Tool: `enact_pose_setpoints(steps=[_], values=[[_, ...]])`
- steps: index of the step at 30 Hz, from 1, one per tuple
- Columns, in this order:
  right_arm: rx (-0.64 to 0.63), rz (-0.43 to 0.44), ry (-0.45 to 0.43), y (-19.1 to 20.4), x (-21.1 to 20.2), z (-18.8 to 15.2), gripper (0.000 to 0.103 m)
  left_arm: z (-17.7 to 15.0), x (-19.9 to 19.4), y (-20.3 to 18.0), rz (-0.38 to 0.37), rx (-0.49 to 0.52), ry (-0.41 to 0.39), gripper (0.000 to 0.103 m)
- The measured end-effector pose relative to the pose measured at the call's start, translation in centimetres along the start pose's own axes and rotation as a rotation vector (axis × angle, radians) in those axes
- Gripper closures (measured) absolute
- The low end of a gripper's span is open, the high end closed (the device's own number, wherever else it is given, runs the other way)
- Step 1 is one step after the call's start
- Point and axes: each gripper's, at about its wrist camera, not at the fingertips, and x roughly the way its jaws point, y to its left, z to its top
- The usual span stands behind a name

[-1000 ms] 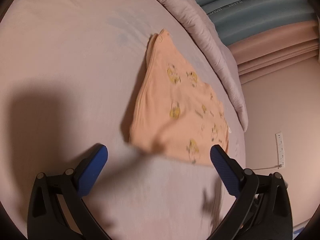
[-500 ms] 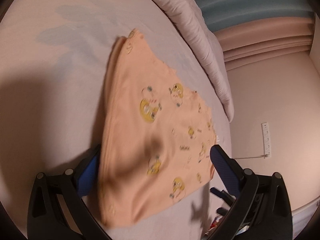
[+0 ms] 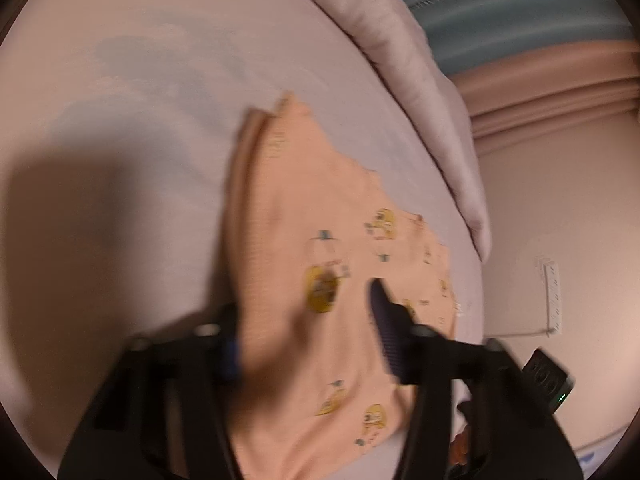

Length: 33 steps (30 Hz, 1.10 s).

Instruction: Fold small clothes

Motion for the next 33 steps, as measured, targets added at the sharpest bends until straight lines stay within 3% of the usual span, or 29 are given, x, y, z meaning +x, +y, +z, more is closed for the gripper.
enact_pose_setpoints(steps=[1,3,4,6,9,15,20,23,28,33], values=[[0.003,-0.003,0.001,0.1,0.7,0.7,0.018,-0.1,-0.1,0.2,0.012,0.0,-0.006,0.072],[-0.014,-0.013,0.017,0.6,2.6,2.4,0.036,-0.2,-0.2,0.4,0.052,0.007,-0.011,0.084],[-0.021,-0.031,0.022,0.8,3.4,3.1,0.042,-0.1,-0.1,0.3,0.061,0.012,-0.011,0.084],[-0.022,-0.068,0.041,1.0,5.6,4.9,0.065,-0.1,-0.1,-0.2,0.092,0.039,-0.011,0.084],[0.005,-0.131,0.051,0.8,8.4,7.2,0.081,-0.1,0.1,-1.2,0.142,0.088,-0.001,0.084],[0.071,-0.147,0.095,-0.7,12.6,9.1,0.087,0.3,0.8,-1.5,0.174,0.104,0.019,0.085],[0.037,-0.138,0.101,0.2,10.0,8.5,0.087,0.4,0.8,-1.7,0.173,0.094,0.016,0.085],[-0.009,-0.082,0.117,1.9,7.5,5.6,0.087,0.5,0.7,-1.8,0.164,0.088,0.012,0.085],[-0.052,-0.1,0.16,3.7,6.0,0.2,0.087,0.1,0.1,-2.2,0.166,0.081,0.001,0.085],[-0.074,-0.088,0.194,4.5,5.3,-1.6,0.087,-0.2,-0.6,-4.1,0.157,0.099,-0.011,0.09]])
